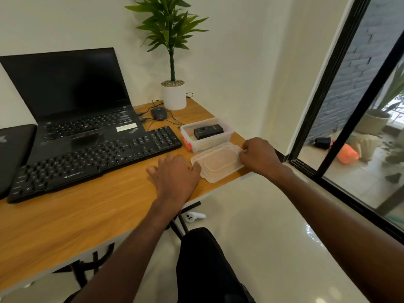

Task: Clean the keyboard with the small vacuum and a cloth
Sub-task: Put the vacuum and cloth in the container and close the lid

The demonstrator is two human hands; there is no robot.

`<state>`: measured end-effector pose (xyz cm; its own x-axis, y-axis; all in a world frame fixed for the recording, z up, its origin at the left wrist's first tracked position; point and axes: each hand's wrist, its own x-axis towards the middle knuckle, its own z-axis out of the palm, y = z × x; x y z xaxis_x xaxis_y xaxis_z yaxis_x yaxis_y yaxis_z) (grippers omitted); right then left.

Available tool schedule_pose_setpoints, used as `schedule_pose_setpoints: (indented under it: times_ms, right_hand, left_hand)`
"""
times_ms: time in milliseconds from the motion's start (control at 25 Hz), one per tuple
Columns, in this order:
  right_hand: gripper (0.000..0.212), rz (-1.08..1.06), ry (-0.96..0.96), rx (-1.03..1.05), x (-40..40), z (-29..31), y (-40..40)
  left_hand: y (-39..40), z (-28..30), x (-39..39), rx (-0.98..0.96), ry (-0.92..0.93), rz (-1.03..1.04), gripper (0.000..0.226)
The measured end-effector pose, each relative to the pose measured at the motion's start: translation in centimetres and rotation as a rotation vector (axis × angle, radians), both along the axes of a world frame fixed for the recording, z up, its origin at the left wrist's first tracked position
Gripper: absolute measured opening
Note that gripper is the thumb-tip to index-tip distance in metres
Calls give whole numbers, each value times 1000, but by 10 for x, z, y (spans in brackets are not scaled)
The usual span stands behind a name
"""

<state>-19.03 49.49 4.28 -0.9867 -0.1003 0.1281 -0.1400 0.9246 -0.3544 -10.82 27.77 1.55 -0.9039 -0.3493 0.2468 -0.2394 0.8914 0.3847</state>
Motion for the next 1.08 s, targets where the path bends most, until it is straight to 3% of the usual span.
schedule_pose_setpoints:
  times_ms: [120,240,320,440,560,760,880,1080]
  right_hand:
    - [27,-44,-34,-84,0,-1,-1]
    - [29,-90,-51,-219,2,3,8]
    - [25,-92,-5,-426,7,10,14]
    - [17,-53,252,-713,22,21,12]
    - [21,45,337,-951,10,26,-1]
    - [48,207,231,-990,-29,6,-22]
    - [43,212,171,-1019,-40,-10,-29]
    - [42,230,110,-1050,-52,-21,-30]
  left_hand:
    - [14,-2,6,118,-9,29,23]
    - [20,4,14,367,34,82,11]
    - [22,4,21,576,165,84,4]
    - [24,10,29,808,471,-24,5]
    - [12,17,6,813,606,-107,13]
    - [-17,6,-28,672,495,-125,43]
    - [-22,-3,-34,630,424,-160,54]
    - [-26,-7,-37,625,397,-168,49]
